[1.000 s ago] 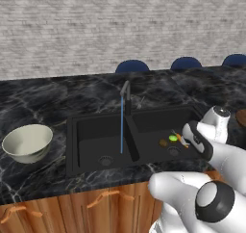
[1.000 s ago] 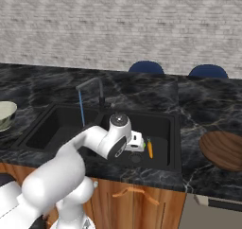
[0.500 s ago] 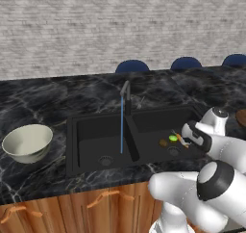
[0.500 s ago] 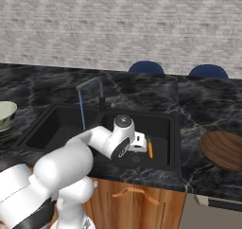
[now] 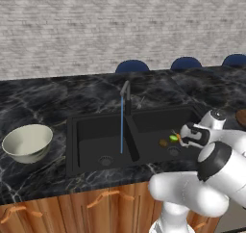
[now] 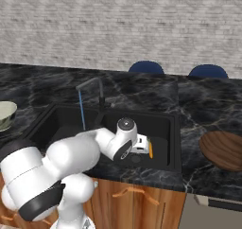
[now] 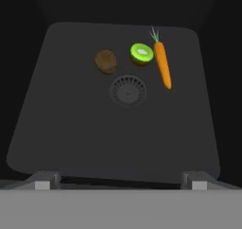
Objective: Pick the kiwis from the sink and place them in one bowl. Place the carrot in the other bowl. Then turn off the sink faucet.
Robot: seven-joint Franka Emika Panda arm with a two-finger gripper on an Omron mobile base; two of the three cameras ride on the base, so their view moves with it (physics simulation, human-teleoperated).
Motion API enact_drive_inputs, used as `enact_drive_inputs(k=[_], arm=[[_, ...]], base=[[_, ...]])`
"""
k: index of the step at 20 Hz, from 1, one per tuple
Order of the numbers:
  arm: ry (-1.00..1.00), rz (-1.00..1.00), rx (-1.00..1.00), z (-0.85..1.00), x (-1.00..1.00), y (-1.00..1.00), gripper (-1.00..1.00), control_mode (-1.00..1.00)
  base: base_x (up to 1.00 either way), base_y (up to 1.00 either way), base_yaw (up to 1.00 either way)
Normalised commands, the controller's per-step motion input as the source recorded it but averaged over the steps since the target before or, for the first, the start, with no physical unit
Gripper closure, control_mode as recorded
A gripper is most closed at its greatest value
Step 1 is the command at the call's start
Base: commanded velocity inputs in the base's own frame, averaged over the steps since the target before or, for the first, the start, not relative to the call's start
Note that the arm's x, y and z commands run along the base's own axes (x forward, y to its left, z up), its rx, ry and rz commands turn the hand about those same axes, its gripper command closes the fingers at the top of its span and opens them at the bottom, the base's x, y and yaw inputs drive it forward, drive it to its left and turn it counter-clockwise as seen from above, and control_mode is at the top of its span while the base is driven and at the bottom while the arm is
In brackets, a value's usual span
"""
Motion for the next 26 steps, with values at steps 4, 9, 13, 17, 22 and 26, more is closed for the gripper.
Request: enact_drive_inputs(k=[4, 9, 13, 17, 22, 26], arm=[[0.0, 0.0, 0.0, -0.14, 0.18, -0.12, -1.0, -1.0], [0.0, 0.0, 0.0, -0.17, 0.22, -0.15, -1.0, -1.0], [0.0, 0.0, 0.0, -0.18, 0.25, -0.16, -1.0, -1.0], [0.0, 0.0, 0.0, -0.17, 0.27, -0.2, -1.0, -1.0], [0.0, 0.0, 0.0, -0.14, 0.25, -0.2, -1.0, -1.0], [0.0, 0.0, 0.0, -0.18, 0.27, -0.14, -1.0, -1.0]], base=[[0.0, 0.0, 0.0], [0.0, 0.0, 0.0], [0.0, 0.0, 0.0], [0.0, 0.0, 0.0], [0.0, 0.0, 0.0], [0.0, 0.0, 0.0]])
